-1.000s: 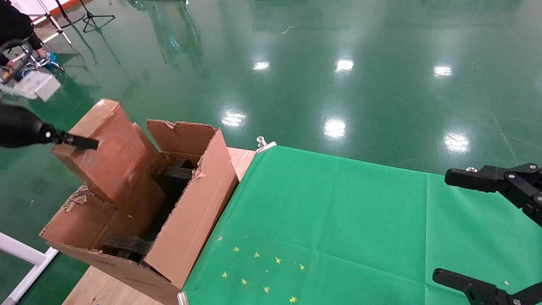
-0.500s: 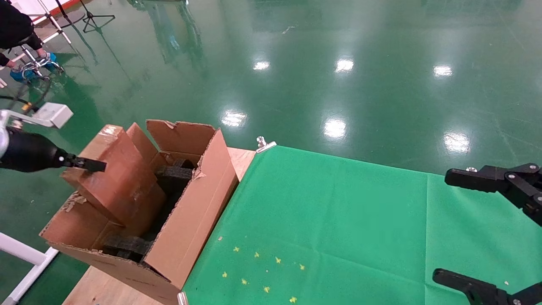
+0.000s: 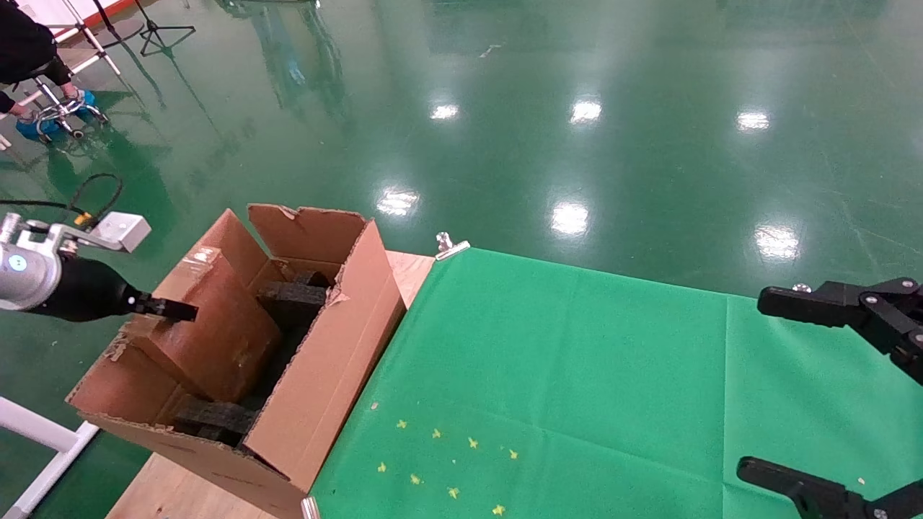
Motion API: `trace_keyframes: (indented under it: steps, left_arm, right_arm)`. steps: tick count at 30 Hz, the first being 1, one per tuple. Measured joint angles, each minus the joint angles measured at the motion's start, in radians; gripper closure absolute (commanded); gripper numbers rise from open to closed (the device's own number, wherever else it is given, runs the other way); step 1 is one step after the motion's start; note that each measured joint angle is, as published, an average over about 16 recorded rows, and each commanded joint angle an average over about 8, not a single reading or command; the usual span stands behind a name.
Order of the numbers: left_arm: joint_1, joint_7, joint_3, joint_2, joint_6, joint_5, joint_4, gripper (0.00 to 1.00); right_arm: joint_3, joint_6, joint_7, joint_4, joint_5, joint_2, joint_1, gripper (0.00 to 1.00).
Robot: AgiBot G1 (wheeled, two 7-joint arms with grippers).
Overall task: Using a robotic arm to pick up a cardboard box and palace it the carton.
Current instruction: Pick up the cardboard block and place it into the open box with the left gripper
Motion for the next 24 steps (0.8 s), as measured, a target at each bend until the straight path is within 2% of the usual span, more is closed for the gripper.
trace_keyframes:
  steps: [24]
  left_arm:
    - [0.111, 0.029, -0.011, 0.106, -0.074, -0.024, 0.168, 1.00]
  right_arm:
    - [-0.001, 0.000, 0.000, 0.000, 0.000, 0.000, 0.000, 0.00]
